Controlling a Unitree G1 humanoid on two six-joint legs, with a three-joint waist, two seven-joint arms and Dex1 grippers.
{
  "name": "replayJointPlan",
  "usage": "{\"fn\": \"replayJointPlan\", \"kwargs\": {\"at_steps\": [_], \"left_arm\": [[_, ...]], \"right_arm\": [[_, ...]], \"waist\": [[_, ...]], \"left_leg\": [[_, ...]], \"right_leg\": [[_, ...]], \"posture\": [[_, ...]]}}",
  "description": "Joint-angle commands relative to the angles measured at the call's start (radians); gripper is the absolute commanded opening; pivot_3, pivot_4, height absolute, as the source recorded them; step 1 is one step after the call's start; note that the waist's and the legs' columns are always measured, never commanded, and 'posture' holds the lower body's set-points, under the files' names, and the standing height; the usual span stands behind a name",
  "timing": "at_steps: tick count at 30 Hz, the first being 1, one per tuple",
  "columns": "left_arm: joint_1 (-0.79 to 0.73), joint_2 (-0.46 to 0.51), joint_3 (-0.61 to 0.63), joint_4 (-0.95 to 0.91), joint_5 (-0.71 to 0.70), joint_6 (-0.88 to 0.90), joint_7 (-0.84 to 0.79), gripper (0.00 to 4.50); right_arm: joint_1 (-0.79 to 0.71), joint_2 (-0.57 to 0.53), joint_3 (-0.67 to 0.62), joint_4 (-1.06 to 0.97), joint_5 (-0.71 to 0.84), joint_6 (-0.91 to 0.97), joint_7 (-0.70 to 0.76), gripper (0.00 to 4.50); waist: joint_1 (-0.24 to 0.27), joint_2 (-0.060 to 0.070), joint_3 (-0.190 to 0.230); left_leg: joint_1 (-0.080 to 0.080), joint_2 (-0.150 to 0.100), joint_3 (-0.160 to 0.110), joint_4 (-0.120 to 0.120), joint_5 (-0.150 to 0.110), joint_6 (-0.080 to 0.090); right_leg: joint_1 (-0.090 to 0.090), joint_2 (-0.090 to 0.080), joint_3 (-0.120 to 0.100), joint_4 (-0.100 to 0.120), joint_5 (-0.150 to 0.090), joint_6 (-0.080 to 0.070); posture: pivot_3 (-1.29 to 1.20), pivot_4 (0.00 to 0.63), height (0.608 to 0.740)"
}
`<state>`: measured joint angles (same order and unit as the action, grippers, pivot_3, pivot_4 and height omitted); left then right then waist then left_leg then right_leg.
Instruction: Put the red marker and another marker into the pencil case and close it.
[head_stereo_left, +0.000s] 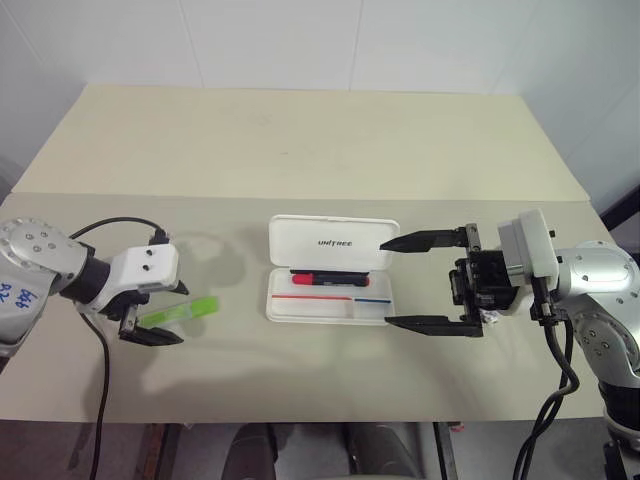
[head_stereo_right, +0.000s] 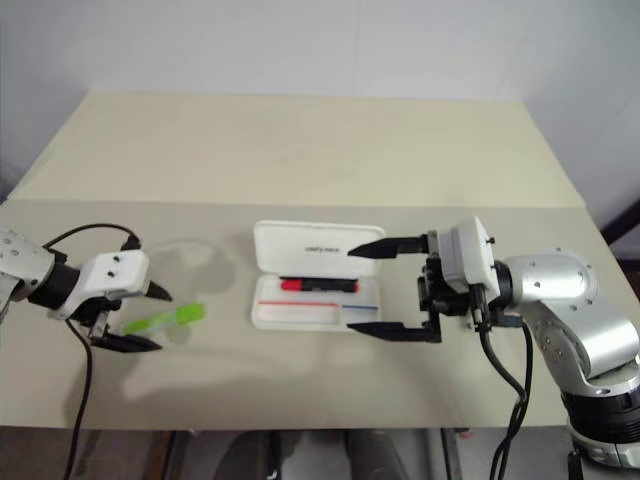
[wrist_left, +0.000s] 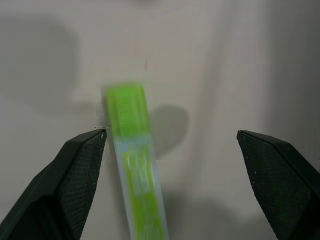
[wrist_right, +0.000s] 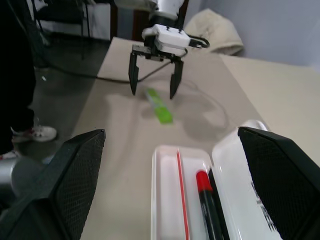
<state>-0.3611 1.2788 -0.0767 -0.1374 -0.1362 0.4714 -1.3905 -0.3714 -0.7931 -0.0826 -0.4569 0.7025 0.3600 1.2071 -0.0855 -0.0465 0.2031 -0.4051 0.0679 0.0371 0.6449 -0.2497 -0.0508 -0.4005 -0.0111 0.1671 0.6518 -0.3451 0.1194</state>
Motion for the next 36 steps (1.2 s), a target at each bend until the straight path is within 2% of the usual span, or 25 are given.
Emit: {"fn": "replayJointPlan", "kwargs": {"at_steps": [1, 9, 19, 20, 25, 30, 36], "left_arm": [[0.042, 0.057, 0.009, 0.026, 0.054, -0.043, 0.006, 4.45], [0.056, 0.024, -0.026, 0.005, 0.084, -0.044, 0.024, 4.45], [0.022, 0.027, -0.057, 0.092, 0.177, -0.139, 0.060, 1.24], [0.016, 0.020, -0.062, 0.095, 0.184, -0.144, 0.063, 1.04], [-0.038, -0.028, -0.073, 0.085, 0.189, -0.143, 0.060, 1.04], [-0.155, -0.075, -0.064, 0.035, 0.121, -0.103, -0.002, 1.04], [-0.266, -0.121, -0.074, -0.039, 0.042, -0.035, -0.049, 1.04]], "right_arm": [[0.001, 0.003, -0.009, -0.004, -0.014, -0.024, -0.009, 4.50], [0.002, 0.023, -0.015, -0.011, -0.033, -0.027, -0.047, 4.50], [-0.004, 0.022, -0.026, -0.018, -0.040, -0.029, -0.088, 4.50], [-0.007, 0.024, -0.025, -0.018, -0.042, -0.028, -0.092, 4.50], [-0.012, 0.025, -0.018, -0.010, -0.049, -0.032, -0.100, 4.50], [-0.004, 0.013, -0.030, 0.030, -0.073, -0.045, -0.092, 4.50], [0.042, -0.021, -0.071, 0.111, -0.125, -0.099, -0.062, 4.50]], "waist": [[-0.002, 0.000, 0.000], [0.002, 0.000, 0.000], [0.000, 0.000, 0.000], [0.000, 0.000, 0.000], [0.002, 0.000, 0.000], [0.004, -0.001, 0.000], [0.002, 0.000, 0.000]], "left_leg": [[0.000, 0.000, 0.001, 0.000, 0.000, 0.000], [-0.001, 0.001, 0.002, 0.000, 0.000, 0.000], [-0.001, 0.001, 0.002, -0.001, 0.000, 0.000], [-0.001, 0.001, 0.002, -0.001, 0.000, 0.000], [-0.001, 0.001, 0.003, -0.001, 0.000, 0.000], [-0.001, 0.001, 0.002, 0.000, 0.000, 0.000], [-0.002, 0.000, 0.003, 0.000, 0.000, 0.000]], "right_leg": [[-0.001, 0.000, 0.000, 0.001, 0.000, 0.000], [-0.003, 0.000, 0.000, 0.002, 0.000, 0.000], [-0.005, 0.001, 0.001, 0.003, 0.000, 0.000], [-0.005, 0.001, 0.001, 0.003, 0.000, 0.001], [-0.005, 0.000, 0.001, 0.004, 0.000, 0.001], [-0.005, 0.001, 0.000, 0.004, 0.006, 0.012], [-0.005, 0.001, 0.001, 0.004, 0.007, 0.013]], "posture": [[0.00, 0.150, 0.740], [0.00, 0.150, 0.740], [0.00, 0.150, 0.740], [0.00, 0.150, 0.740], [0.00, 0.150, 0.740], [0.00, 0.150, 0.740], [0.00, 0.150, 0.740]]}}
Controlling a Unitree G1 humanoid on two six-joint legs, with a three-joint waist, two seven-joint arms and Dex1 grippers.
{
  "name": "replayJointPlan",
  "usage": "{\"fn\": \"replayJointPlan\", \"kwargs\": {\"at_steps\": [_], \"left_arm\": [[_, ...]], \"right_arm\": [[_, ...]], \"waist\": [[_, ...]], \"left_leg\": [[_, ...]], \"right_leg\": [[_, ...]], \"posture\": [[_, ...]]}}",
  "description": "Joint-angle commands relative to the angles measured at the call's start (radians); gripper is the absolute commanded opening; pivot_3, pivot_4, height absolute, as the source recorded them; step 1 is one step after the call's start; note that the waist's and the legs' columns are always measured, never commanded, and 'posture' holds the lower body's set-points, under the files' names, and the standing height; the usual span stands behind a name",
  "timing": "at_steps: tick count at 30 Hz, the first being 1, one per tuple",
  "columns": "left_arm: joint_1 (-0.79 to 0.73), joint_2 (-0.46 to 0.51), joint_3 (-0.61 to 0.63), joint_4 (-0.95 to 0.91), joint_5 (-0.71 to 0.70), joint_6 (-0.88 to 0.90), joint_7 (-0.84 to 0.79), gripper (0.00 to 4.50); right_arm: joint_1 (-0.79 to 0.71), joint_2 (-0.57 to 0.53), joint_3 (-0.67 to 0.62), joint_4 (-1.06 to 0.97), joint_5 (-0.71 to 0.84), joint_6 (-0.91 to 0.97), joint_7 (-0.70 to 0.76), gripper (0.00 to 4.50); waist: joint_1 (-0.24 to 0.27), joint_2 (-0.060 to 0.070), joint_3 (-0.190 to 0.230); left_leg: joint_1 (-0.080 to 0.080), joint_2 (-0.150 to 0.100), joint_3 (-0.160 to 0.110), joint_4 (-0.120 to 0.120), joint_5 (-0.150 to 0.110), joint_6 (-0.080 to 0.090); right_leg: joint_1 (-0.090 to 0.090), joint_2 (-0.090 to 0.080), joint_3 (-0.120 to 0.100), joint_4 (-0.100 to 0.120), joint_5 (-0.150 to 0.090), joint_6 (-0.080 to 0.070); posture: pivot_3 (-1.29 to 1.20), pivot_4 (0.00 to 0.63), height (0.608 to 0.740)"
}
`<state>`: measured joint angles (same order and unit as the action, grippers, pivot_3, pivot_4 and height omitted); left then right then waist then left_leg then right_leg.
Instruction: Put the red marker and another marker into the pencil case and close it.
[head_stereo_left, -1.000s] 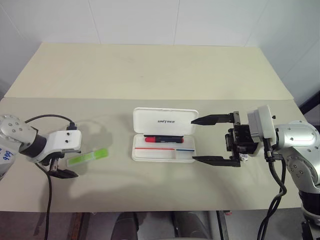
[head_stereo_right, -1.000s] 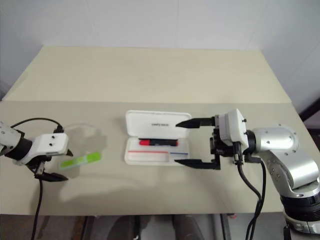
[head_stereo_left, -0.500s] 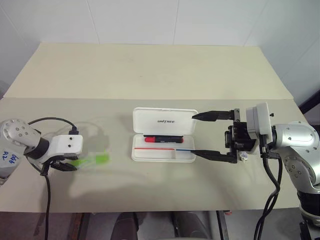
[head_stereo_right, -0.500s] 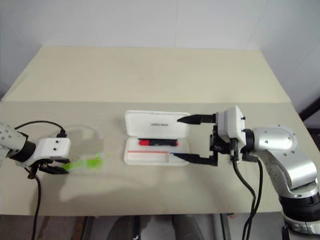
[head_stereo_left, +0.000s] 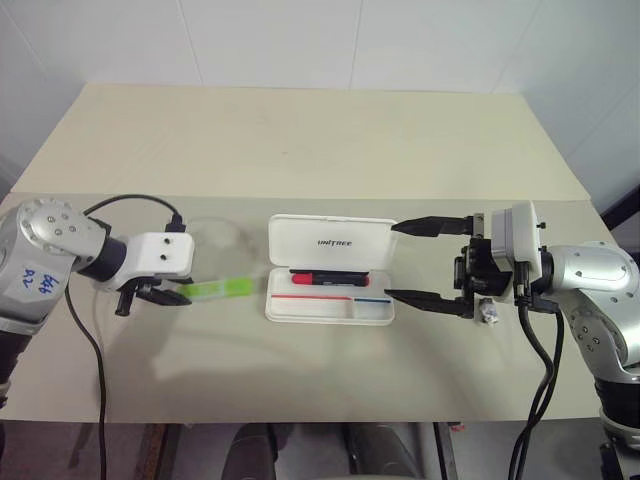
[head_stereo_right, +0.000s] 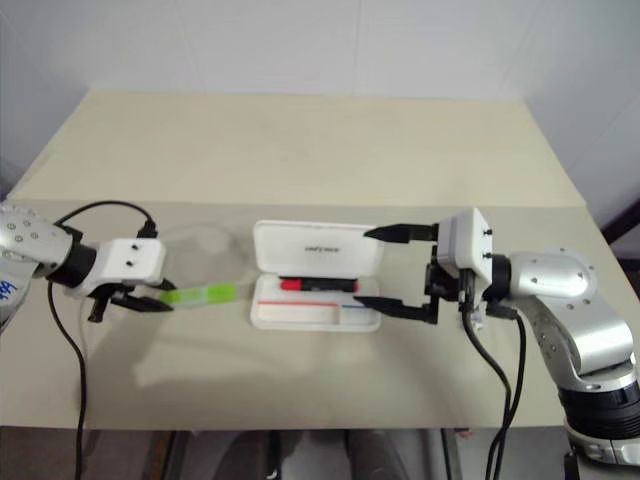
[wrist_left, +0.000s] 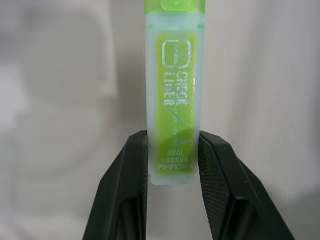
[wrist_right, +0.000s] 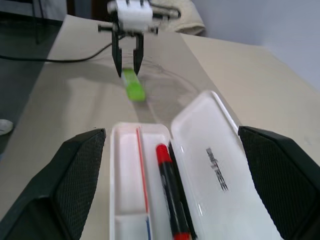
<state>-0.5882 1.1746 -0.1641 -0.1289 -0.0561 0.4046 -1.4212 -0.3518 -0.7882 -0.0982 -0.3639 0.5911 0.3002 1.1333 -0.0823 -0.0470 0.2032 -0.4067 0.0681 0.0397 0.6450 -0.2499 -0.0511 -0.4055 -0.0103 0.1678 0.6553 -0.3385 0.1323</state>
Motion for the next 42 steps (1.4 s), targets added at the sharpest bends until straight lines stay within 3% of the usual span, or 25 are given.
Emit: {"fn": "replayJointPlan", "kwargs": {"at_steps": [1, 14, 22, 42], "left_arm": [[-0.053, -0.028, 0.008, -0.061, -0.050, 0.045, -0.023, 1.04], [-0.195, -0.305, -0.181, 0.004, -0.006, 0.087, 0.031, 1.04], [-0.236, -0.404, -0.253, 0.096, 0.049, 0.085, 0.064, 1.04], [-0.224, -0.413, -0.302, 0.088, 0.083, 0.079, 0.019, 1.04]], "right_arm": [[0.036, -0.031, -0.064, 0.029, -0.022, -0.048, 0.014, 4.50], [0.198, -0.050, -0.152, -0.009, -0.055, -0.068, -0.038, 4.50], [0.274, -0.041, -0.198, -0.089, -0.045, -0.044, -0.102, 4.50], [0.303, -0.027, -0.198, -0.126, -0.043, -0.045, -0.166, 4.50]], "waist": [[0.000, 0.000, 0.000], [0.000, 0.000, 0.000], [0.003, 0.000, 0.000], [0.003, 0.000, 0.000]], "left_leg": [[0.000, 0.000, 0.000, 0.000, 0.000, 0.000], [0.001, -0.001, -0.002, 0.005, 0.000, 0.000], [0.002, -0.002, -0.003, 0.005, 0.000, 0.000], [0.003, -0.002, -0.004, 0.005, 0.000, 0.000]], "right_leg": [[0.000, 0.000, 0.000, 0.000, 0.000, 0.000], [0.004, 0.000, 0.002, 0.001, 0.002, 0.004], [0.006, 0.001, 0.002, 0.001, 0.002, 0.005], [0.008, 0.001, 0.002, -0.001, 0.003, 0.006]], "posture": [[0.00, 0.150, 0.740], [0.00, 0.150, 0.740], [0.00, 0.150, 0.740], [0.00, 0.150, 0.740]]}}
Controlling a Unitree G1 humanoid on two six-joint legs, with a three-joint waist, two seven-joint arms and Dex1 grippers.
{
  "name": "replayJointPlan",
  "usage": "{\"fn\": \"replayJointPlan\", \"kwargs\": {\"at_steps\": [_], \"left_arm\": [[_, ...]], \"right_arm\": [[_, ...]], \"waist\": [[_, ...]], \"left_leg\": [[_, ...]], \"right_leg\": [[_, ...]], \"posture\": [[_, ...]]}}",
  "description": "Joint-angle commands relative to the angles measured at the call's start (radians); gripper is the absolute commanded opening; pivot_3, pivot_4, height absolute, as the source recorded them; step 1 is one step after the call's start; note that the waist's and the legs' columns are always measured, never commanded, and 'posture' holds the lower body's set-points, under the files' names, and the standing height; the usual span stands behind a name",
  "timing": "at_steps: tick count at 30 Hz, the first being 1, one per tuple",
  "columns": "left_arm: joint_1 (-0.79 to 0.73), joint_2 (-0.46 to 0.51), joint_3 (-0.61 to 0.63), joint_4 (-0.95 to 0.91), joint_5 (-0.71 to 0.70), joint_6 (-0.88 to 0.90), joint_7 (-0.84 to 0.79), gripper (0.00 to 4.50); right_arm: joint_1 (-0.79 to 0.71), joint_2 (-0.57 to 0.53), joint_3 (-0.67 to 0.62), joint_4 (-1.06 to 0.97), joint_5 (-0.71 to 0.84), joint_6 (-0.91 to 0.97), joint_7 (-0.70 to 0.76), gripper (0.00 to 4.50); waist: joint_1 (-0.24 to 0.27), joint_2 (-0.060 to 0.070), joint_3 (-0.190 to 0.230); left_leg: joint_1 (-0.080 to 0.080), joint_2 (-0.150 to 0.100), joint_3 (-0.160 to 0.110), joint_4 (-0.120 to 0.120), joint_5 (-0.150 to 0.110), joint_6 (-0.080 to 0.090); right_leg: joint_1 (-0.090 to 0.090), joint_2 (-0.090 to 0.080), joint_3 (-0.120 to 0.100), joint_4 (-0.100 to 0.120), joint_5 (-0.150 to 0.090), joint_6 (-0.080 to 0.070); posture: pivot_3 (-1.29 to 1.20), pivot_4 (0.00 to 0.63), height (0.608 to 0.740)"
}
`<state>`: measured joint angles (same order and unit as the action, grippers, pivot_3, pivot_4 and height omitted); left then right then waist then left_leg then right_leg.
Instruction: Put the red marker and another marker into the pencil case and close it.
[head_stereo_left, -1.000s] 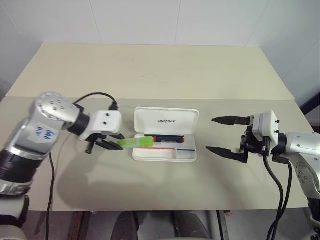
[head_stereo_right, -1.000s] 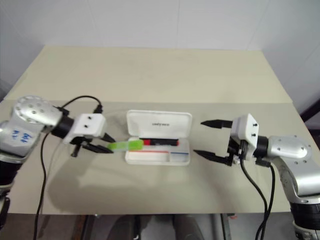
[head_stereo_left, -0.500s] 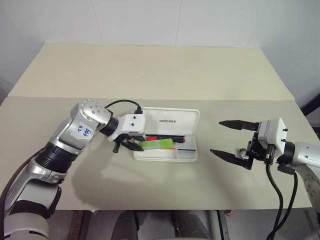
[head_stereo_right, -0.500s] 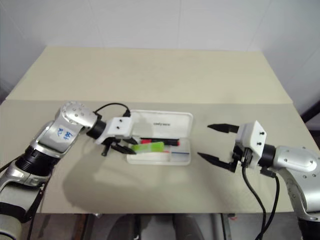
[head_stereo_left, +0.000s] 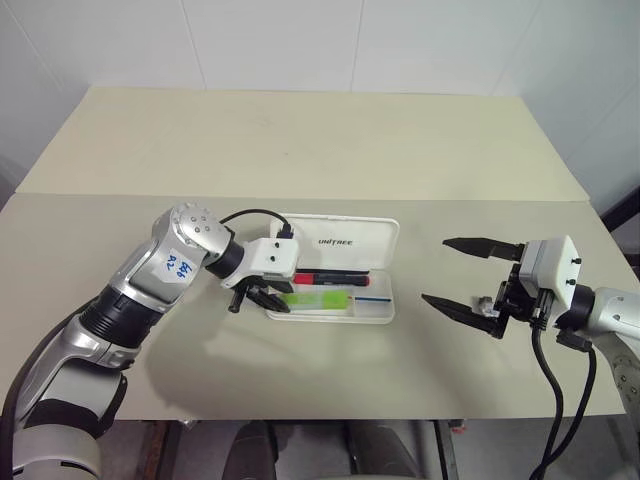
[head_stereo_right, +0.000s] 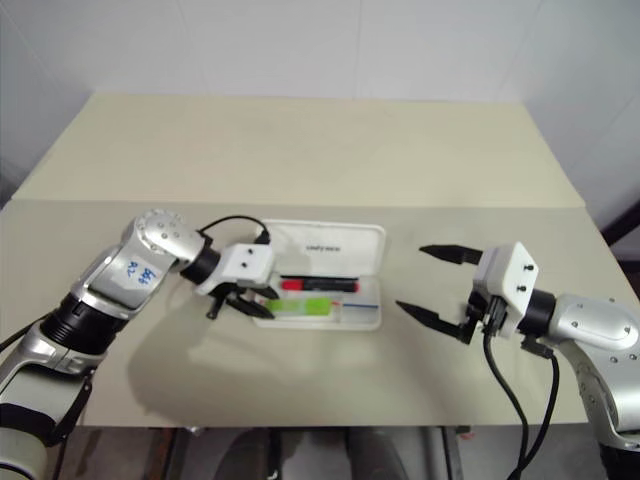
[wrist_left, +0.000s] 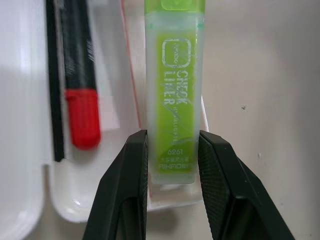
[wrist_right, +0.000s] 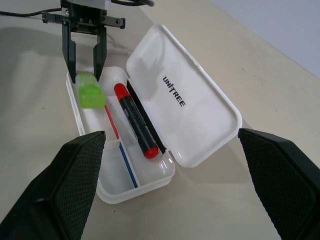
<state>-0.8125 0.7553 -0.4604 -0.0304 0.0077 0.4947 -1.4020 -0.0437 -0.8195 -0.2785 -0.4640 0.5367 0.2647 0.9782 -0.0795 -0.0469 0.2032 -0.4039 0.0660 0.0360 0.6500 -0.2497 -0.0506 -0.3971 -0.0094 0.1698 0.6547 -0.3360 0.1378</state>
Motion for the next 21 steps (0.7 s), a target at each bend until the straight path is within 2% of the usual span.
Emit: {"fn": "replayJointPlan", "kwargs": {"at_steps": [1, 4, 5, 10, 18, 21], "left_arm": [[-0.001, 0.000, -0.010, -0.003, 0.026, -0.017, 0.008, 1.04], [-0.011, -0.018, -0.012, 0.020, 0.035, -0.033, 0.029, 1.04], [-0.015, -0.024, -0.013, 0.027, 0.038, -0.040, 0.034, 1.77], [-0.037, -0.065, -0.008, 0.046, 0.037, -0.055, 0.046, 3.27], [-0.060, -0.097, 0.047, -0.028, -0.047, 0.021, 0.032, 3.27], [-0.056, -0.092, 0.076, -0.033, -0.069, -0.007, 0.035, 3.27]], "right_arm": [[-0.006, 0.006, -0.016, -0.026, 0.011, -0.011, -0.013, 4.50], [-0.007, 0.010, -0.014, -0.029, 0.011, -0.011, -0.017, 4.50], [-0.007, 0.010, -0.014, -0.030, 0.011, -0.011, -0.018, 4.50], [-0.006, 0.013, -0.013, -0.033, 0.011, -0.010, -0.023, 4.50], [-0.016, 0.018, -0.007, -0.012, 0.005, -0.008, -0.024, 4.50], [-0.027, 0.009, -0.012, 0.008, 0.007, 0.014, -0.030, 4.50]], "waist": [[0.001, 0.000, 0.000], [0.002, 0.000, 0.000], [0.003, 0.000, 0.000], [0.005, 0.000, 0.000], [0.004, 0.000, 0.000], [0.004, 0.000, 0.000]], "left_leg": [[0.000, 0.000, 0.000, 0.000, 0.000, 0.000], [0.000, 0.000, 0.000, 0.000, 0.000, 0.000], [0.000, 0.000, 0.000, 0.000, 0.000, 0.000], [0.001, -0.001, 0.000, 0.001, 0.000, 0.000], [0.000, -0.001, -0.001, -0.002, 0.000, 0.000], [0.000, -0.001, -0.001, -0.002, 0.000, 0.000]], "right_leg": [[0.000, 0.000, 0.000, 0.000, 0.000, 0.000], [0.000, 0.000, 0.000, 0.000, 0.000, 0.000], [0.000, 0.000, 0.000, 0.000, 0.000, 0.000], [0.002, 0.000, 0.000, -0.001, 0.000, 0.001], [0.001, 0.000, 0.000, -0.002, 0.000, 0.001], [0.001, 0.000, 0.000, -0.002, 0.000, 0.001]], "posture": [[0.00, 0.150, 0.740], [0.00, 0.150, 0.740], [0.00, 0.150, 0.740], [0.00, 0.150, 0.740], [0.00, 0.150, 0.740], [0.00, 0.150, 0.740]]}}
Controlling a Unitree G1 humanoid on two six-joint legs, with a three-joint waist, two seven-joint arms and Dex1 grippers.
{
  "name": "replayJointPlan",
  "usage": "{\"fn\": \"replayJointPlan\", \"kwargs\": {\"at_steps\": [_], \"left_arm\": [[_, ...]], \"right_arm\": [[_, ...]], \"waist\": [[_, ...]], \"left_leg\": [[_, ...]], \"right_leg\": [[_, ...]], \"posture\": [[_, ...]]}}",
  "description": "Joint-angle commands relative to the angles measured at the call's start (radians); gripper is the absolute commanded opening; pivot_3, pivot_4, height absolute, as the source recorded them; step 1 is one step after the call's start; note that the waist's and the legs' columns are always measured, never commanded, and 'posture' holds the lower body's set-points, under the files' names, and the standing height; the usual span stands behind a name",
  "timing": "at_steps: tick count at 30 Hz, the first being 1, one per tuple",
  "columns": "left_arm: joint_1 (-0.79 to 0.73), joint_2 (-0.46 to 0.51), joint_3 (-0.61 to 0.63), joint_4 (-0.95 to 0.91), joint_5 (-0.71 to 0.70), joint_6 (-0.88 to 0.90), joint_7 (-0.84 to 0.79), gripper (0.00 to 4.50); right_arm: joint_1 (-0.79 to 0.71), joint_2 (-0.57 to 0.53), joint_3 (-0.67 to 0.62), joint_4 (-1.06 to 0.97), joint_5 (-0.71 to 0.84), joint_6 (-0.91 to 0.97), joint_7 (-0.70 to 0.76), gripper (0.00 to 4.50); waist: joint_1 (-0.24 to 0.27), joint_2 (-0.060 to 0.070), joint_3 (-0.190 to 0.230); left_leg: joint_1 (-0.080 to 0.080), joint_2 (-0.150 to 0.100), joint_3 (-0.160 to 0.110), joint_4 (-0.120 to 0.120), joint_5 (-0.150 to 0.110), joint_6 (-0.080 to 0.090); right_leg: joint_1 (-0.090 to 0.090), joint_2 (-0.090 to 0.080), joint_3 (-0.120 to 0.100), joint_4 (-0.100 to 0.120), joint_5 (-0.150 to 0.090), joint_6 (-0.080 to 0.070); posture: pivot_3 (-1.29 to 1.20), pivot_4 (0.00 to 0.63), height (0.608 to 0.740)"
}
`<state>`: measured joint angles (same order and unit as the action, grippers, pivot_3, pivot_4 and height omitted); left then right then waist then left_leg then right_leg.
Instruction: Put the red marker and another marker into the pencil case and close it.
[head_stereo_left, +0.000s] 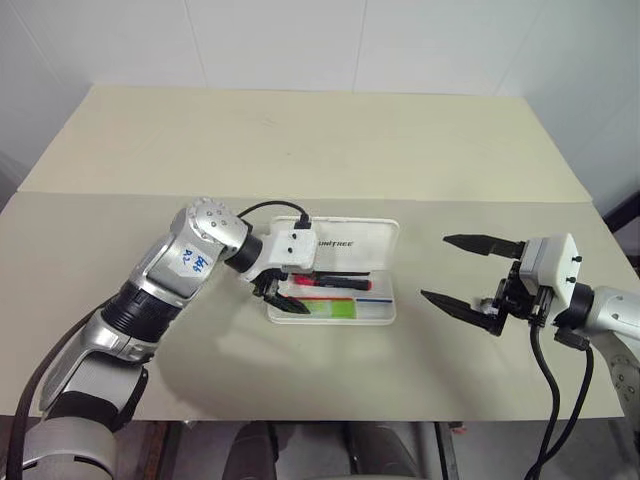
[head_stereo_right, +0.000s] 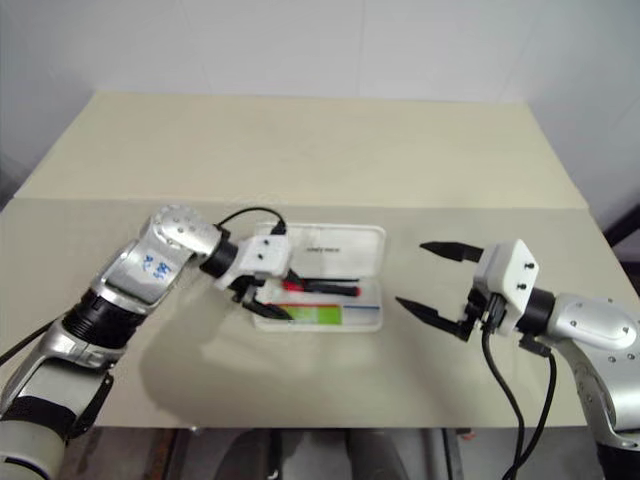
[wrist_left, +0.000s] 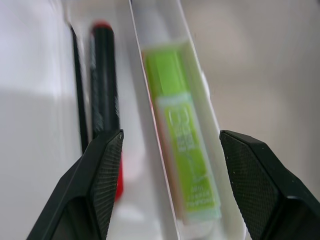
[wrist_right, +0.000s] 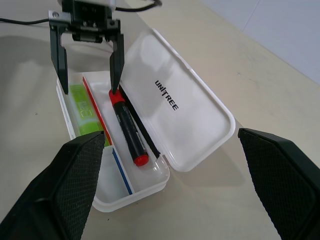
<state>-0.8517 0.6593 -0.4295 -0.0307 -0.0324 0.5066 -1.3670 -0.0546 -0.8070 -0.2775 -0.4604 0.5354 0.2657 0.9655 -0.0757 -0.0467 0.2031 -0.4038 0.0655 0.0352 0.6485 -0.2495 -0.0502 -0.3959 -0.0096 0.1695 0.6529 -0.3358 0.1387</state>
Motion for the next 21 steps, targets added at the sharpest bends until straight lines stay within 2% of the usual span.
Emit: {"fn": "replayJointPlan", "kwargs": {"at_steps": [1, 3, 5, 11, 14, 17, 21], "left_arm": [[-0.013, 0.007, 0.063, -0.031, -0.045, -0.025, -0.001, 3.43], [-0.004, 0.014, 0.095, -0.009, -0.055, -0.080, 0.009, 3.83], [0.012, 0.020, 0.138, 0.012, -0.082, -0.153, 0.008, 4.42], [0.098, 0.053, 0.320, 0.032, -0.227, -0.292, -0.031, 4.47], [0.139, 0.077, 0.383, -0.007, -0.305, -0.234, -0.032, 4.47], [0.171, 0.113, 0.425, -0.032, -0.346, -0.201, -0.028, 4.47], [0.183, 0.144, 0.458, -0.031, -0.371, -0.190, -0.021, 4.47]], "right_arm": [[-0.022, -0.011, -0.015, 0.011, 0.007, 0.029, -0.024, 4.50], [-0.028, -0.025, -0.023, 0.017, 0.015, 0.069, -0.035, 4.50], [-0.025, -0.052, -0.034, 0.022, 0.011, 0.120, -0.045, 4.50], [-0.001, -0.175, -0.077, 0.016, 0.009, 0.395, -0.129, 4.50], [0.018, -0.227, -0.107, -0.006, 0.023, 0.527, -0.156, 4.50], [0.006, -0.280, -0.101, -0.026, 0.000, 0.719, -0.243, 4.50], [-0.054, -0.268, -0.104, -0.048, 0.044, 0.934, -0.323, 4.50]], "waist": [[-0.001, 0.000, 0.000], [-0.001, 0.000, 0.000], [-0.001, 0.000, 0.000], [-0.003, 0.000, 0.000], [-0.001, 0.000, 0.000], [-0.002, 0.000, 0.000], [-0.004, 0.000, 0.000]], "left_leg": [[0.000, 0.000, 0.000, 0.001, 0.000, 0.000], [0.000, 0.000, 0.000, 0.001, 0.000, 0.000], [0.000, 0.000, 0.000, 0.001, 0.000, 0.000], [0.000, 0.000, 0.000, -0.001, 0.000, 0.000], [0.000, 0.001, 0.000, -0.001, 0.000, 0.000], [0.000, 0.000, 0.000, 0.000, 0.000, 0.000], [0.000, 0.000, 0.001, 0.000, 0.000, 0.000]], "right_leg": [[0.000, 0.000, 0.000, 0.000, 0.000, 0.000], [0.000, 0.000, 0.000, 0.000, 0.000, 0.000], [0.000, 0.000, 0.000, 0.000, 0.000, 0.000], [-0.001, 0.000, 0.000, 0.000, 0.000, 0.000], [-0.001, -0.001, 0.000, 0.000, 0.000, -0.001], [-0.001, -0.001, 0.000, 0.000, 0.000, -0.001], [-0.001, -0.001, 0.000, 0.000, 0.000, -0.001]], "posture": [[0.00, 0.150, 0.740], [0.00, 0.150, 0.740], [0.00, 0.150, 0.740], [0.00, 0.150, 0.740], [0.00, 0.150, 0.740], [0.00, 0.150, 0.740], [0.00, 0.150, 0.740]]}}
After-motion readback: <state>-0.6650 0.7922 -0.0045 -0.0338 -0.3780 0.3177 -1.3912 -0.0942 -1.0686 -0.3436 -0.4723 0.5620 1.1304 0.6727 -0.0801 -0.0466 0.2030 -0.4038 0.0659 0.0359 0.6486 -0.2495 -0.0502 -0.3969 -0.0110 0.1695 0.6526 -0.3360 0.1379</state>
